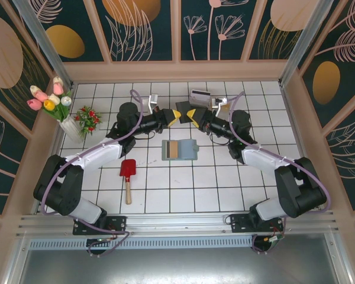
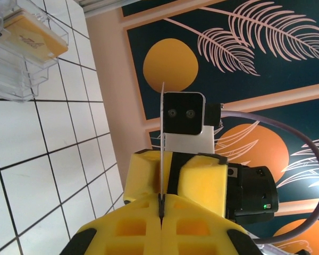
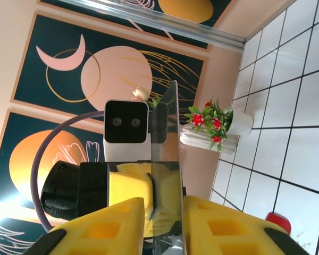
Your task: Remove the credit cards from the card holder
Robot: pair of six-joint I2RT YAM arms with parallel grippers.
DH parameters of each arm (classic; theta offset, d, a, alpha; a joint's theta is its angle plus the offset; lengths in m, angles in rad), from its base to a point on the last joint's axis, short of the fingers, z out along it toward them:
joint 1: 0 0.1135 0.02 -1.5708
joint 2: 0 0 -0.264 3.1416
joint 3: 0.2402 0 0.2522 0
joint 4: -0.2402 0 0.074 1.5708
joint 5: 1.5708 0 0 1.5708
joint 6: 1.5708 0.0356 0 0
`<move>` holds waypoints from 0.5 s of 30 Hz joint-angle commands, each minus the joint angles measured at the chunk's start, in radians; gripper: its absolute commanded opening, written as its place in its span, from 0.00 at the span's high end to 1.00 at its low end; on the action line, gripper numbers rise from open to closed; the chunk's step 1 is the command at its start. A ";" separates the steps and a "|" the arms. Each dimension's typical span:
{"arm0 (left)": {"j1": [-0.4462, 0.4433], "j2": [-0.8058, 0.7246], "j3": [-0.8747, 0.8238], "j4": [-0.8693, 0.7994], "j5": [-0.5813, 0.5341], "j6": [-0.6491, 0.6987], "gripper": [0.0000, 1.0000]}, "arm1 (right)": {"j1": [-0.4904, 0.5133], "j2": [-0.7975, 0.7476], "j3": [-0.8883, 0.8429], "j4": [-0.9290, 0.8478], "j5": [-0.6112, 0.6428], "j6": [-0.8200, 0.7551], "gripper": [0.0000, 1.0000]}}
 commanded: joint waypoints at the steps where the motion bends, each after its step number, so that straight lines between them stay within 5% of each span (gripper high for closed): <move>1: 0.005 -0.054 -0.009 0.043 0.021 -0.032 0.99 | 0.004 -0.038 0.032 0.039 -0.028 -0.003 0.82; 7: 0.004 -0.101 -0.021 -0.027 0.009 -0.006 0.87 | 0.004 -0.063 0.071 -0.087 -0.049 -0.077 1.00; 12: 0.014 -0.110 -0.004 -0.189 -0.080 0.076 0.46 | -0.020 -0.097 0.143 -0.314 -0.021 -0.265 1.00; 15: 0.042 -0.086 -0.014 -0.224 -0.122 0.105 0.32 | -0.048 -0.091 0.201 -0.468 0.026 -0.441 1.00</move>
